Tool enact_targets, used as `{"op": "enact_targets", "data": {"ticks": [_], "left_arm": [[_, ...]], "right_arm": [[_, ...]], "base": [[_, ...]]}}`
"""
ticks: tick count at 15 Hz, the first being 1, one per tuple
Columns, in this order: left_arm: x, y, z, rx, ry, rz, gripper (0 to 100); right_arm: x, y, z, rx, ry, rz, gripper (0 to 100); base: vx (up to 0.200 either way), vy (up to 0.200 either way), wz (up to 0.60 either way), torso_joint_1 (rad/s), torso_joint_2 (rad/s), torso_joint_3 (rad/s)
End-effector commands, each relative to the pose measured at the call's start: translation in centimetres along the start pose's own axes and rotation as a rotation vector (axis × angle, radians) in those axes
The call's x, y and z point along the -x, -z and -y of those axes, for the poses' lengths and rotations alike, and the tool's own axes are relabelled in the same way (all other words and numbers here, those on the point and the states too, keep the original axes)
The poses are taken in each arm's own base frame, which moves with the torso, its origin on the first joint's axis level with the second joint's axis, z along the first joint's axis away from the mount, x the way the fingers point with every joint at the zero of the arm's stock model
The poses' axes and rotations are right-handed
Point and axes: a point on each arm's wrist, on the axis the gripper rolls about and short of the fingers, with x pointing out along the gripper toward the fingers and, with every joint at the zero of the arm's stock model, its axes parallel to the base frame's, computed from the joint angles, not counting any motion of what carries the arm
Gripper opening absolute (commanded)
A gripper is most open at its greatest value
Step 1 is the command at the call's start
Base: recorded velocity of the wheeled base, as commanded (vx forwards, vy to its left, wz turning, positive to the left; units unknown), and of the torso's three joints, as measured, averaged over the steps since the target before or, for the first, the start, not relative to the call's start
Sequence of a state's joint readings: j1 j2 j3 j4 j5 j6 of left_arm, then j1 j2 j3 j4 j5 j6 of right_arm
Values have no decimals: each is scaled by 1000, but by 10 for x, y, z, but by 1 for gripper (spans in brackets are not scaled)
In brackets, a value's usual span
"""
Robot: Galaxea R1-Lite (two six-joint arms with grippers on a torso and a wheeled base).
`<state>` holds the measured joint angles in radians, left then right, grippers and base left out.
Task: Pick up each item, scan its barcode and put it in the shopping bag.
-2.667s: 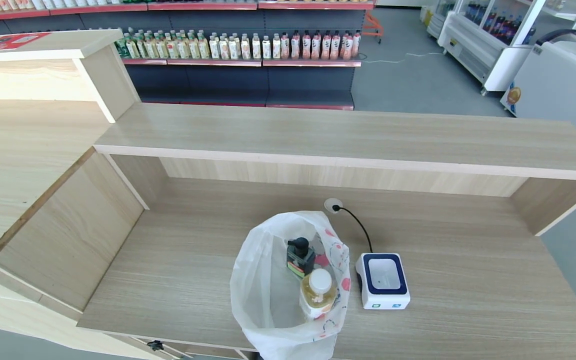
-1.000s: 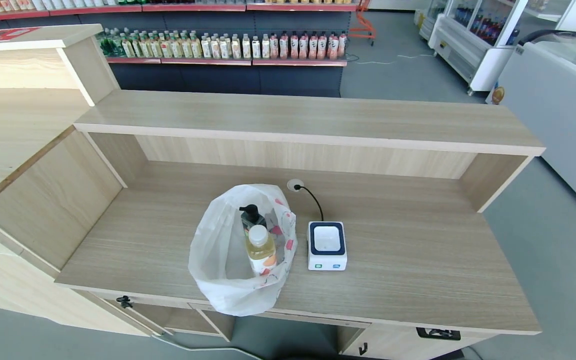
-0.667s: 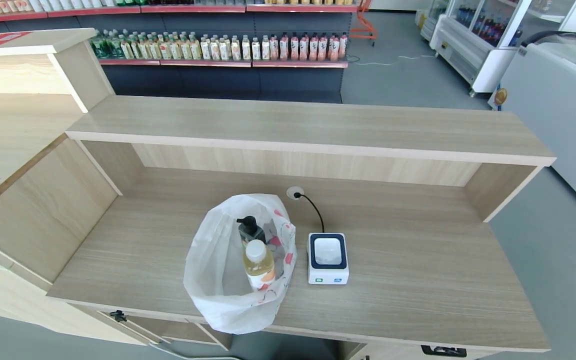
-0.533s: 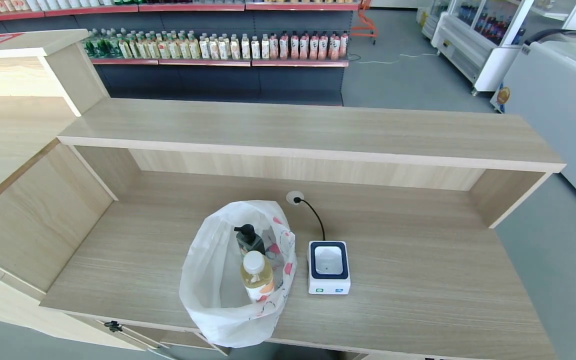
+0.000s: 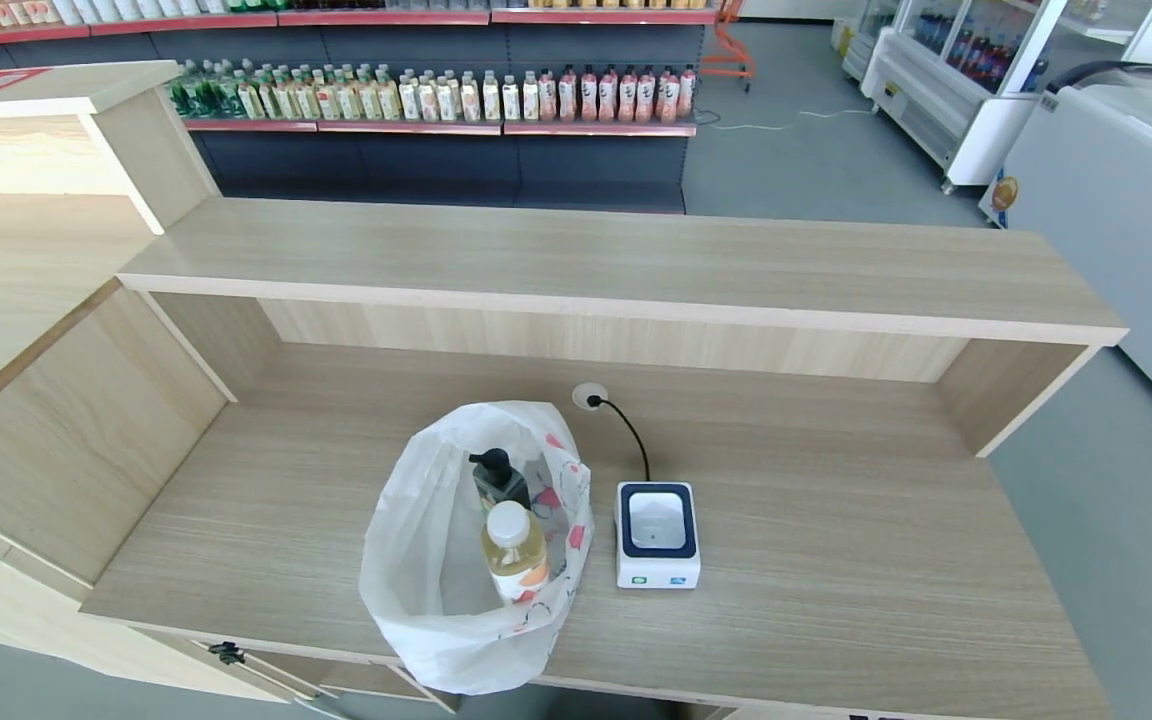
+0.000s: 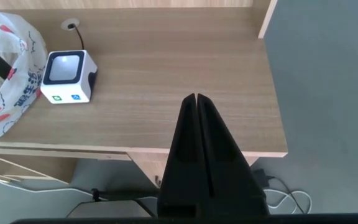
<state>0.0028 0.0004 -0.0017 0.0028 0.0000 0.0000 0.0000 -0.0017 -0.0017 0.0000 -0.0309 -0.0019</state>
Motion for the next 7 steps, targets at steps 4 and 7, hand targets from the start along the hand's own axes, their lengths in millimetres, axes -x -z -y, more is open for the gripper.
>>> {"op": "enact_targets", "data": {"ticks": [4,7], "left_arm": [[0,0,0,0,0,0,100],[0,0,0,0,0,0,100]], "right_arm": [[0,0,0,1,0,-2,0],[0,0,0,6,0,-2,0]], "base": [[0,0,0,0,0,0],[0,0,0,0,0,0]]}}
